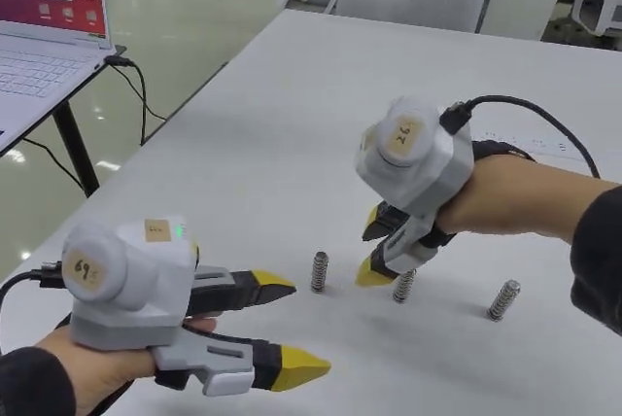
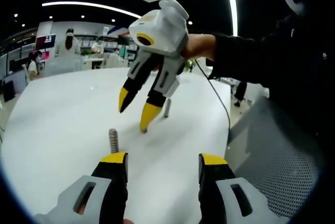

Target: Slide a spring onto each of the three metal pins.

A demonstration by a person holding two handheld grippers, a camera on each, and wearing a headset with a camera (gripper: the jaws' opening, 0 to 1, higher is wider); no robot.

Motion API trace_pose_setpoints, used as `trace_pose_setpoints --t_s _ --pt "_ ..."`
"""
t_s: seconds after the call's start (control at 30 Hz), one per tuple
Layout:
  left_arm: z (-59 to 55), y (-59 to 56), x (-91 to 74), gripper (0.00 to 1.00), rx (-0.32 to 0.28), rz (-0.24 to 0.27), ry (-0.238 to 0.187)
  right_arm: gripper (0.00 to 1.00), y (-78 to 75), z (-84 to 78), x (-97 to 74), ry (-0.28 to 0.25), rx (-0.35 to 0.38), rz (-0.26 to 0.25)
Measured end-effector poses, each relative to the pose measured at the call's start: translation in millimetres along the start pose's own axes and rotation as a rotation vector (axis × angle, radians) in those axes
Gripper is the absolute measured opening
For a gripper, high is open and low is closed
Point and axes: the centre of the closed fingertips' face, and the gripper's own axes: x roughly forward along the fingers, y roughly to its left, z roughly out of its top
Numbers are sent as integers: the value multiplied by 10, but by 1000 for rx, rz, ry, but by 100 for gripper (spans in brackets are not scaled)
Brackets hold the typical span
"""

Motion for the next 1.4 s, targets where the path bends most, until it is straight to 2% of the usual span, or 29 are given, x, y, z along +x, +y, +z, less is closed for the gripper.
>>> trace_pose_setpoints --t_s 0.37,0.6,0.8,1.23,1.4 --pt "-8 -2 2 50 2 1 7 36 -41 -122 -151 -67 75 -60" --pt "-8 8 -1 50 -3 5 6 39 -76 -165 -287 -127 125 -111" --pt "-10 8 3 51 -4 5 8 40 -83 -303 -386 -149 160 -146" --pt "-17 22 -1 51 -8 12 12 45 -70 -462 -625 -256 260 -230" --pt "-16 26 0 52 -11 15 11 46 -74 -530 -732 -318 300 -267"
